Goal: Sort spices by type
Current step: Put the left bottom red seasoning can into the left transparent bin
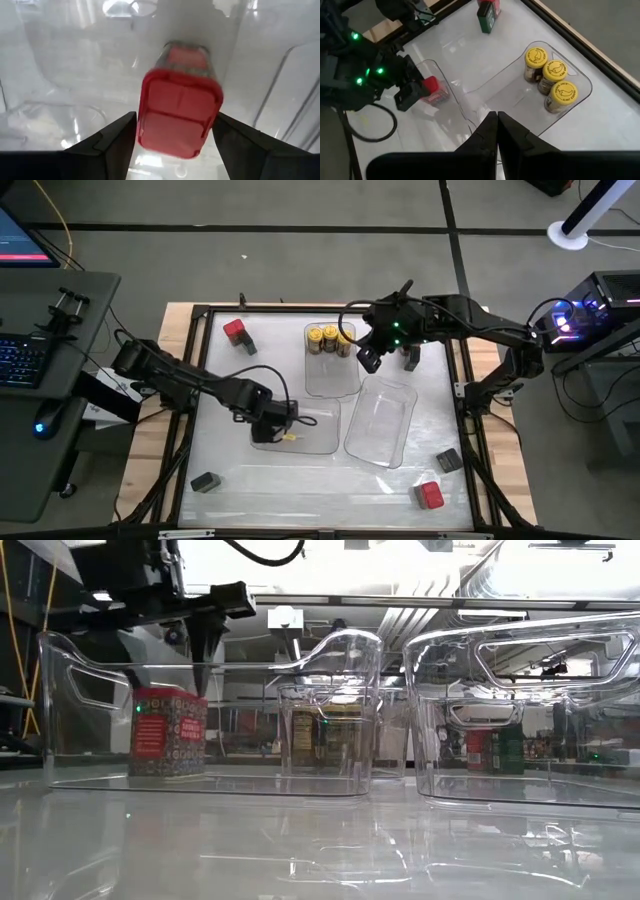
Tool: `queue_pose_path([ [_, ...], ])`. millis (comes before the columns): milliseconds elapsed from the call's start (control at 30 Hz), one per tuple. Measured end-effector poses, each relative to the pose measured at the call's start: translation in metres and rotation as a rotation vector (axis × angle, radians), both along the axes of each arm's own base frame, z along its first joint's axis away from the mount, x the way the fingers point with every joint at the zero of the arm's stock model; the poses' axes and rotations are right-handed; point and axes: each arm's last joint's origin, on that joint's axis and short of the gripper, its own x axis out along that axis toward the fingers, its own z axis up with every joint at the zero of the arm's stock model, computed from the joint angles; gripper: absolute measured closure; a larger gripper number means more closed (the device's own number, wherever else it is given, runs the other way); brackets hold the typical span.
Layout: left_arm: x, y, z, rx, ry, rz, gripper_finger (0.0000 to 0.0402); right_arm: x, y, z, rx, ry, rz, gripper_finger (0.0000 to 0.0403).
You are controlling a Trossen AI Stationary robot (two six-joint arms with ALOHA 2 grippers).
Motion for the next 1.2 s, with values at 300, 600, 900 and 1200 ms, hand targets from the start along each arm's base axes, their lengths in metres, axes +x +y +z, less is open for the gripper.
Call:
queue_pose_path([
  [300,0.000,0.013,0.008,0.110,-0.032,0.094,0.0173,0.000,0.000,0.000,-0.018,0.007,0.026,0.0403],
  [600,-0.017,0.024,0.055,-0.140,-0.161,0.472,0.0216,-0.001,0.000,-0.001,-0.035,0.020,0.045,0.0403],
  [900,0.000,0.017,0.084,-0.738,-0.454,1.099,0.0390,-0.001,0.000,-0.001,-0.039,0.029,0.053,0.0403],
  [1200,0.047,0.008,0.022,-0.581,-0.277,1.180,0.0401,-0.001,-0.001,-0.001,-0.028,0.024,0.038,0.0403],
])
